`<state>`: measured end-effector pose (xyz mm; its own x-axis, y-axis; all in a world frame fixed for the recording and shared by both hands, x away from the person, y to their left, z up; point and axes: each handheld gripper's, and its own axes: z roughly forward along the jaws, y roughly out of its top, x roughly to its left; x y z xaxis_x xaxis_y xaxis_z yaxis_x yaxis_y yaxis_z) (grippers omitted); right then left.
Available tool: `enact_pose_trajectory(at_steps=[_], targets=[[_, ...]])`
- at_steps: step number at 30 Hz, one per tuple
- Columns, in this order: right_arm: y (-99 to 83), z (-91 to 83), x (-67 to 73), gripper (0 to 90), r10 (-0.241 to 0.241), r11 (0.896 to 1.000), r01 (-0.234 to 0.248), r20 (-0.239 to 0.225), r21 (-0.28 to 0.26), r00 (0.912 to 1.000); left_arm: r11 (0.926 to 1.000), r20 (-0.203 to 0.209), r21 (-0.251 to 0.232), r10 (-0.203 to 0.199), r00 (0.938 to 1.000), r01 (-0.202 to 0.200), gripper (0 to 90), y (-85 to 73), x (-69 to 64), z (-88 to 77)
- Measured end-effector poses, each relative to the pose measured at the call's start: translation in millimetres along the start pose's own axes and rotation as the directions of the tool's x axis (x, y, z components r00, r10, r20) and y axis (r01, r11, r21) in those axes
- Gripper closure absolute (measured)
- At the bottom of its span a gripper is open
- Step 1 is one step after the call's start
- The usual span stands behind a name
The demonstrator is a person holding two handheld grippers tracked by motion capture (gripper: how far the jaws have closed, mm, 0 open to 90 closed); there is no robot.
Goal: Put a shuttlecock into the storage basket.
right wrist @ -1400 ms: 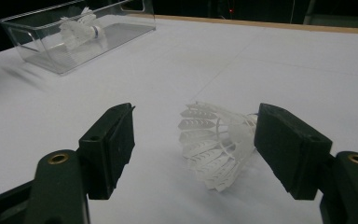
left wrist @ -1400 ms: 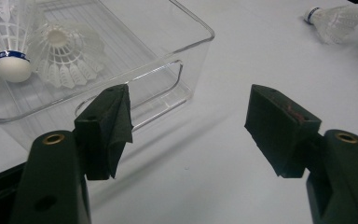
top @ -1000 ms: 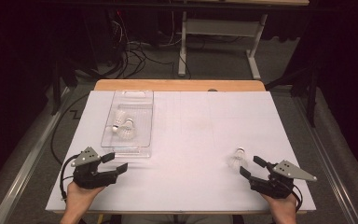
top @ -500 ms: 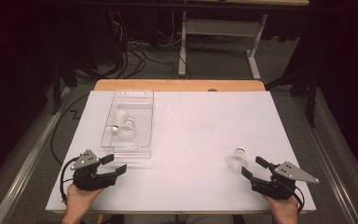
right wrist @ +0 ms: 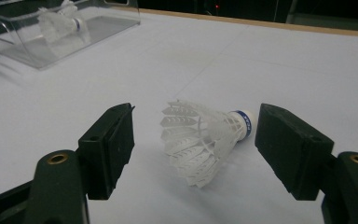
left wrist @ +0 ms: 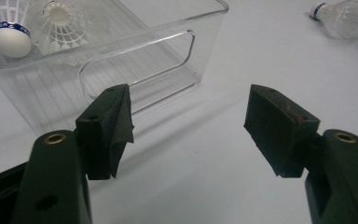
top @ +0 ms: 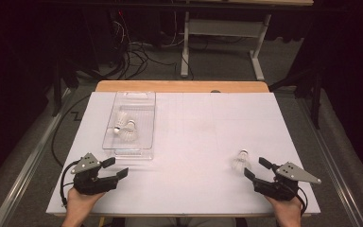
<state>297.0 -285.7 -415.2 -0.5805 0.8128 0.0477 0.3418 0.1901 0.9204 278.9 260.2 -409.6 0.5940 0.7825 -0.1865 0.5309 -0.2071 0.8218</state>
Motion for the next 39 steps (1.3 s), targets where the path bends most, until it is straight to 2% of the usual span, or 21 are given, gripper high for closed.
enact_pose_trajectory(at_steps=[2, 7, 13, 22, 31, 39], targets=[[3.5, -0.1, 3.0, 28.8, -0.039, 0.999, 0.039, 0.017, 0.010, 0.9991, 1.0000, 0.000, 0.001, 0.001, 1.0000, -0.001, 32.6, 0.9, 0.7, 0.2], [11.4, 0.8, 7.1, 29.3, -0.058, 0.998, 0.057, 0.035, 0.030, 0.9977, 1.0000, 0.004, 0.002, 0.006, 1.0000, -0.006, 32.6, 0.7, -0.9, 0.3], [19.1, 3.3, 10.2, 31.8, -0.041, 0.995, 0.038, 0.031, 0.089, 0.9987, 0.9999, 0.007, 0.002, 0.015, 0.9999, -0.015, 32.6, 1.3, -3.0, 0.5], [23.1, 7.6, 9.4, 33.6, -0.022, 0.986, 0.016, 0.039, 0.168, 0.9990, 0.9999, 0.005, 0.004, 0.014, 0.9999, -0.014, 32.5, 2.3, -3.2, 2.3], [33.6, 13.4, 7.0, 38.0, 0.031, 0.965, -0.046, 0.059, 0.258, 0.9978, 0.9997, 0.009, 0.012, 0.020, 0.9998, -0.020, 32.2, 2.3, -3.7, 3.3], [39.1, 19.7, 7.0, 42.6, 0.034, 0.947, -0.055, 0.073, 0.317, 0.9968, 0.9995, 0.011, 0.019, 0.027, 0.9996, -0.027, 32.1, 2.5, -5.8, 4.8]])
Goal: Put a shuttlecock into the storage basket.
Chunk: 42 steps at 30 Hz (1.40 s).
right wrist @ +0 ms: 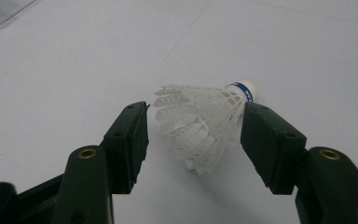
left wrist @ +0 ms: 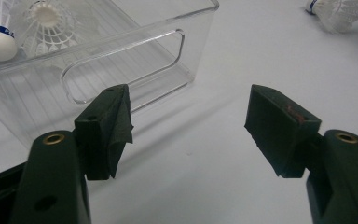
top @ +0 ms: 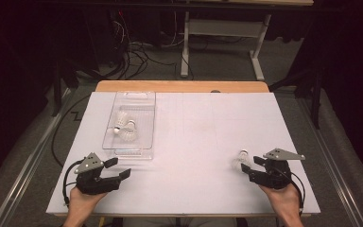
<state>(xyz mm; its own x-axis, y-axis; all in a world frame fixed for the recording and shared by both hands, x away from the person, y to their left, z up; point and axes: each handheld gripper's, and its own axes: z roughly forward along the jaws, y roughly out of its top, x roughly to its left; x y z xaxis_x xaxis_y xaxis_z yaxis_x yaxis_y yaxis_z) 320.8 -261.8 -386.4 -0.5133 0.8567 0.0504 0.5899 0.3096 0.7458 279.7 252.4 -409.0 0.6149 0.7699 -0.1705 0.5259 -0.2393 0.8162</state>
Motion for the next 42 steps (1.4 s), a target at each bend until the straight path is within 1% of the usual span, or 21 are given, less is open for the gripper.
enact_pose_trajectory(at_steps=[5, 8, 14, 20, 22, 30, 34, 39, 42], targets=[[5.5, 4.0, 0.6, 45.1, 0.002, 0.998, -0.003, 0.015, 0.058, 0.9999, 1.0000, 0.002, 0.002, 0.002, 1.0000, -0.002, 31.9, -0.2, -1.0, 0.3], [9.9, 7.3, 0.3, 46.2, 0.004, 0.995, -0.006, 0.020, 0.101, 0.9998, 1.0000, 0.003, 0.001, 0.001, 1.0000, -0.001, 31.9, -0.3, -0.7, 0.1], [17.8, 14.0, 0.3, 48.4, -0.002, 0.988, -0.003, 0.032, 0.154, 0.9995, 1.0000, 0.003, 0.003, 0.005, 1.0000, -0.005, 31.8, -0.3, -0.8, 0.1], [23.9, 21.6, -0.2, 51.4, -0.003, 0.976, -0.007, 0.044, 0.219, 0.9990, 1.0000, 0.004, 0.002, 0.004, 1.0000, -0.004, 31.7, -0.5, -0.5, -0.2], [25.1, 23.5, -0.8, 52.2, -0.007, 0.973, -0.004, 0.047, 0.231, 0.9989, 1.0000, 0.004, 0.002, 0.004, 1.0000, -0.004, 31.7, -0.6, -0.6, -0.3], [30.8, 32.5, -4.6, 55.3, 0.006, 0.956, -0.024, 0.059, 0.293, 0.9982, 1.0000, 0.004, 0.003, 0.006, 1.0000, -0.006, 31.7, -0.7, -0.5, -0.5], [33.7, 35.9, -5.0, 56.8, 0.010, 0.946, -0.029, 0.062, 0.322, 0.9981, 1.0000, 0.005, 0.004, 0.006, 1.0000, -0.006, 31.7, -0.7, -0.6, -0.4], [38.7, 40.2, -5.3, 58.9, 0.003, 0.931, -0.026, 0.063, 0.364, 0.9980, 1.0000, 0.005, 0.004, 0.007, 1.0000, -0.007, 31.7, -0.8, -0.6, -0.5], [41.4, 42.6, -5.1, 60.1, -0.001, 0.925, -0.024, 0.065, 0.379, 0.9979, 1.0000, 0.006, 0.005, 0.007, 1.0000, -0.007, 31.6, -0.8, -0.7, -0.4]])
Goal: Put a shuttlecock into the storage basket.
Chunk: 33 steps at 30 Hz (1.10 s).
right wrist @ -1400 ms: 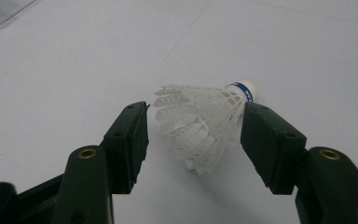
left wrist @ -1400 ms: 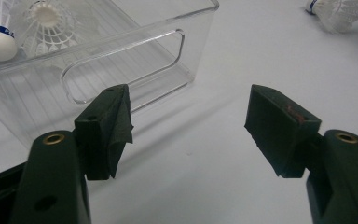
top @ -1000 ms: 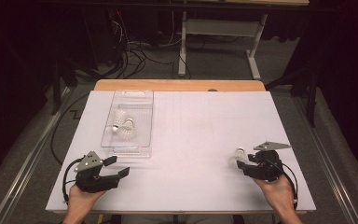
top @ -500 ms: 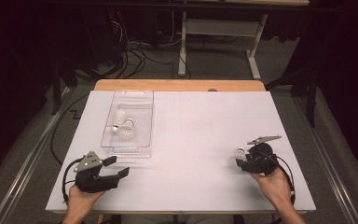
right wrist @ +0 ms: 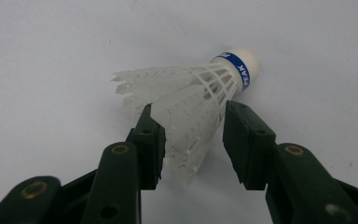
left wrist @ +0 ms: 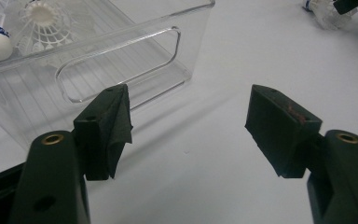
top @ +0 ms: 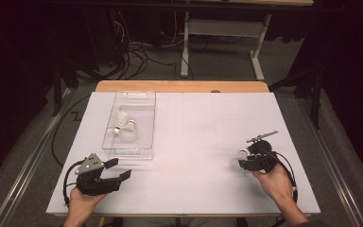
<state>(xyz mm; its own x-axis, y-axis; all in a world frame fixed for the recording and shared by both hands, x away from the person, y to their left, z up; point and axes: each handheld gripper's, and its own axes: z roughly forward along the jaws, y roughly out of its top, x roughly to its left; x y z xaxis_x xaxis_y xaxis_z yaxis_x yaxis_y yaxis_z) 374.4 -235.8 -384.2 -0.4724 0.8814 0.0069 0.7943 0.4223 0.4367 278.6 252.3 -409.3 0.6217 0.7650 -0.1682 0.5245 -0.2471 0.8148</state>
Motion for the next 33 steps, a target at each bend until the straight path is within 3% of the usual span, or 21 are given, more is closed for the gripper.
enact_pose_trajectory(at_steps=[10, 23, 33], targets=[[6.4, 1.9, 0.7, 65.7, -0.014, 1.000, 0.014, 0.021, 0.027, 0.9997, 1.0000, 0.001, 0.000, 0.001, 1.0000, -0.001, 31.7, -0.1, 0.0, 0.1], [-0.3, 6.7, -7.5, 75.9, -0.008, 0.998, 0.006, 0.036, 0.056, 0.9993, 1.0000, 0.002, 0.002, 0.002, 1.0000, -0.002, 31.7, -0.2, 0.4, 0.7], [-1.9, 6.5, -10.5, 84.1, -0.019, 0.999, 0.018, 0.033, 0.050, 0.9993, 1.0000, 0.000, 0.007, 0.005, 1.0000, -0.005, 31.6, -0.4, 0.4, 1.1]])
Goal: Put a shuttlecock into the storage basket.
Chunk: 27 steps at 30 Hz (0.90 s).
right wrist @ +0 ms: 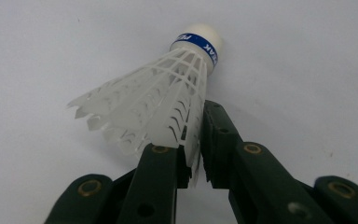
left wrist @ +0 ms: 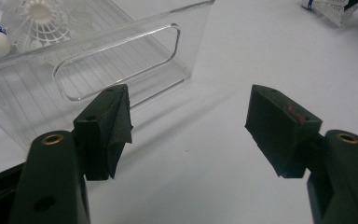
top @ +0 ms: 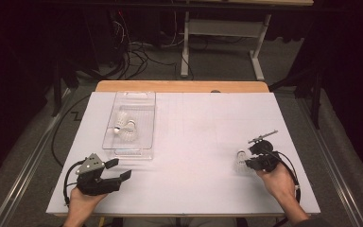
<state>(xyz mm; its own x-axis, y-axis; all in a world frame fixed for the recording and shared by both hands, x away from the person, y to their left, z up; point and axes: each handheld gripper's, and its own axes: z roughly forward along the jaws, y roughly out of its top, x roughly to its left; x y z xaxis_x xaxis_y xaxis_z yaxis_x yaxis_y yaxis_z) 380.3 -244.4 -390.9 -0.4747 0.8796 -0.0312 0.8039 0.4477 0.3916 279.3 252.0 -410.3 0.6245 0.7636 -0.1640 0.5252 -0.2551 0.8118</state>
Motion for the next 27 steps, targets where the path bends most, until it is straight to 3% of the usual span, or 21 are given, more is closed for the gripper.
enact_pose_trajectory(at_steps=[12, 27], targets=[[0.3, -2.8, 0.1, 89.4, -0.021, 0.999, 0.020, -0.024, -0.028, 0.9995, 1.0000, 0.001, 0.005, 0.002, 1.0000, -0.002, 31.8, -0.2, -0.5, 0.7], [1.8, -9.3, 4.4, 89.7, -0.071, 0.995, 0.067, -0.055, -0.069, 0.9960, 1.0000, 0.003, 0.006, 0.004, 1.0000, -0.004, 31.9, -0.3, -0.6, 1.4]])
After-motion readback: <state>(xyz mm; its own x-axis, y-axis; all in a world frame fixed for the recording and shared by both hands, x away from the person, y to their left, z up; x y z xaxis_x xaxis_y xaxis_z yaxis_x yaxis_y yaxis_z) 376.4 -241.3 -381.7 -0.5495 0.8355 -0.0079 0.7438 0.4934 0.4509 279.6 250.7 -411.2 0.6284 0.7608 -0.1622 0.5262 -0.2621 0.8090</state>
